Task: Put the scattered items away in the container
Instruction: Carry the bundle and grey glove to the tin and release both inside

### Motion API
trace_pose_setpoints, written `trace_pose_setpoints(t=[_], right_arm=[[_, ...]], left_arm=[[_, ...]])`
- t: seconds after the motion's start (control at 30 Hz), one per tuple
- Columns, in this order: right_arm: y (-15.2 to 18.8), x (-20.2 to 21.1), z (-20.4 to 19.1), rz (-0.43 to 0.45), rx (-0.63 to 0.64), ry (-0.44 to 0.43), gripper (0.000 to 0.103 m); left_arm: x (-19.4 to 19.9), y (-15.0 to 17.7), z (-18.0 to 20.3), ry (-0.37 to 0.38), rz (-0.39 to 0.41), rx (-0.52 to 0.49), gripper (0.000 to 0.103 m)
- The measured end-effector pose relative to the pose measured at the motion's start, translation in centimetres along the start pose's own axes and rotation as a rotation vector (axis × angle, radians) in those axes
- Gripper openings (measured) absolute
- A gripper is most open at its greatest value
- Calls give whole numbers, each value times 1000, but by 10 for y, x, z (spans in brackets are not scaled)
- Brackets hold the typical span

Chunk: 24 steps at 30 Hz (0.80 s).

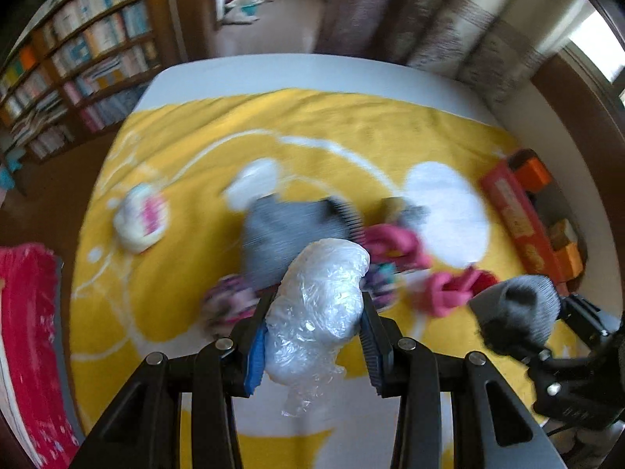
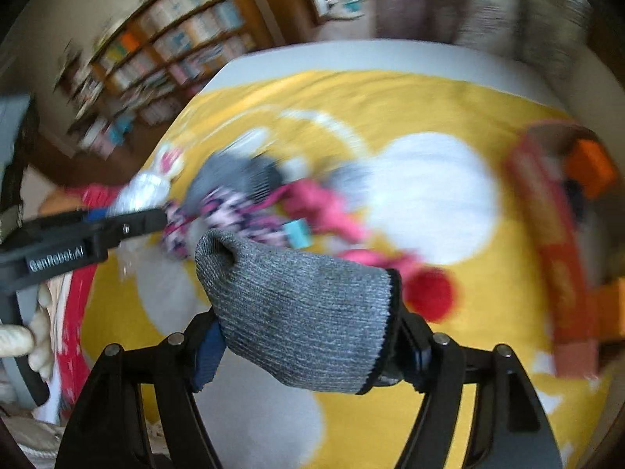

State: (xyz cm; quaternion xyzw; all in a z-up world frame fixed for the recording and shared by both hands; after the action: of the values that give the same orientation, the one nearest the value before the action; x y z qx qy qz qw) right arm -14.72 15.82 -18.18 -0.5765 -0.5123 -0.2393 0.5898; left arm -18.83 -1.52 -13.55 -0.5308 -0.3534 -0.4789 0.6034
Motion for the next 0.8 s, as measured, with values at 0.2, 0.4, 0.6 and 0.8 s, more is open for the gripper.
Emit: trace_pose_setpoints(t=[0.2, 0.4, 0.6, 0.8], right_arm=[[15, 60, 78, 89, -158, 101, 76], [28, 106, 135, 154, -257, 189, 77], [31, 130, 171, 204, -297, 225, 77], [18, 147, 191, 263, -290, 260, 78]], left_arm=[[-6, -10, 84, 60, -5, -120, 42], [-6, -24, 161, 117, 14, -221, 42], [-1, -35, 228, 160, 49, -312, 42], [2, -54, 287, 190, 91, -376, 43]])
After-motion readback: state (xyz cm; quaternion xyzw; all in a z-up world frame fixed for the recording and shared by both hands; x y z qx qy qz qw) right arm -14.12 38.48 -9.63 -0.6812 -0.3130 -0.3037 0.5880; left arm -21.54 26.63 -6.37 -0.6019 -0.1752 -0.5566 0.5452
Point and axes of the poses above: each gripper's, at about its wrist camera, not at the fingertips, and x roughly against the way its jaws point, z to its right, y to its underside, the point moved 4 cm from there along -x, roughly the way its jaws point, and after that the axes turned 10 degrees about x, right-handed, at the moved point
